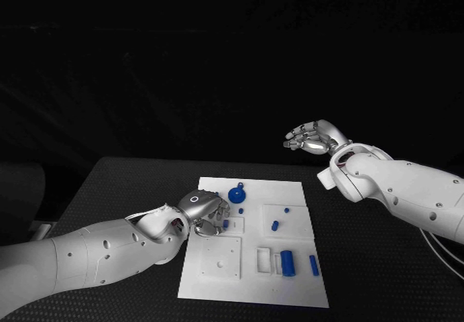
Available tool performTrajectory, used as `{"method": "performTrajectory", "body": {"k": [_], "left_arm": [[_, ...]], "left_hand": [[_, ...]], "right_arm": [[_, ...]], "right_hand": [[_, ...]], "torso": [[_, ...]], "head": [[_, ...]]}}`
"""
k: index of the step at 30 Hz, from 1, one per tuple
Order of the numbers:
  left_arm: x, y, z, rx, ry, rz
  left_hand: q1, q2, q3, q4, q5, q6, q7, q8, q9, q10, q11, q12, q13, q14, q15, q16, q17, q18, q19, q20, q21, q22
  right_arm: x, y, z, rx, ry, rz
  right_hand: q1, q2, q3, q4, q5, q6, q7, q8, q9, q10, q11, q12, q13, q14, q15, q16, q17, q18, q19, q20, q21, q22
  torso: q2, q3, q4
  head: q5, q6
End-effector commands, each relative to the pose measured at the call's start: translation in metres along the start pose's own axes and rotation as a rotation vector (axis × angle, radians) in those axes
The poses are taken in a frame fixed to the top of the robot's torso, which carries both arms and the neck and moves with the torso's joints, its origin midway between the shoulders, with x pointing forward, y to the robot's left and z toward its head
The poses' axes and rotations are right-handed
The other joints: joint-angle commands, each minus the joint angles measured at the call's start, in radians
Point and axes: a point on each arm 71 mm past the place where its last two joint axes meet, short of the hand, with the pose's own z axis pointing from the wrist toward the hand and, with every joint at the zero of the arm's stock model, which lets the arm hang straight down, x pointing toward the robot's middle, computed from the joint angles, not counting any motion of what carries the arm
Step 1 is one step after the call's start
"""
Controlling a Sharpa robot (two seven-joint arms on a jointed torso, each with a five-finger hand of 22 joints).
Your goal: Assemble the parts on the task board
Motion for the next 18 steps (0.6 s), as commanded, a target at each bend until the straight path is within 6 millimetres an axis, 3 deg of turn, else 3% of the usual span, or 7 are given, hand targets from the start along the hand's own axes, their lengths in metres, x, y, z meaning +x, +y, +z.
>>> {"method": "performTrajectory", "body": {"k": [1, 18], "left_arm": [[0.0017, 0.0004, 0.0012, -0.011, 0.017, 0.015], [0.0065, -0.0008, 0.0076, -0.03, 0.042, 0.024]], "left_hand": [[0.011, 0.006, 0.005, 0.008, 0.008, 0.011, -0.002, 0.007, 0.002, 0.002, -0.01, 0.008, 0.002, 0.001, -0.007, 0.008, 0.001, 0.011, 0.009, -0.051, 0.006, 0.006], [0.013, 0.01, 0.014, 0.028, 0.004, 0.019, -0.005, 0.011, 0.006, 0.001, -0.012, 0.02, 0.004, 0.003, -0.01, 0.013, 0.002, 0.01, 0.014, -0.055, 0.006, 0.009]], "right_arm": [[0.0023, 0.002, -0.0001, -0.016, 0.016, 0.002], [0.0034, 0.0027, 0.0, -0.017, 0.019, 0.003]], "right_hand": [[0.005, 0.002, 0.0, 0.001, 0.005, -0.006, -0.001, 0.003, -0.001, 0.008, 0.0, -0.004, 0.0, 0.0, 0.007, -0.004, -0.001, -0.004, -0.007, 0.002, -0.006, 0.002], [0.005, 0.002, -0.001, 0.001, 0.007, -0.006, -0.001, 0.003, -0.001, 0.008, 0.0, -0.005, 0.0, 0.0, 0.007, -0.005, -0.001, -0.004, -0.008, 0.002, -0.007, 0.002]], "torso": [[0.0, 0.0001, 0.0002], [0.0, 0.0006, -0.0001]], "head": [[0.0, -0.001], [-0.001, -0.004]]}}
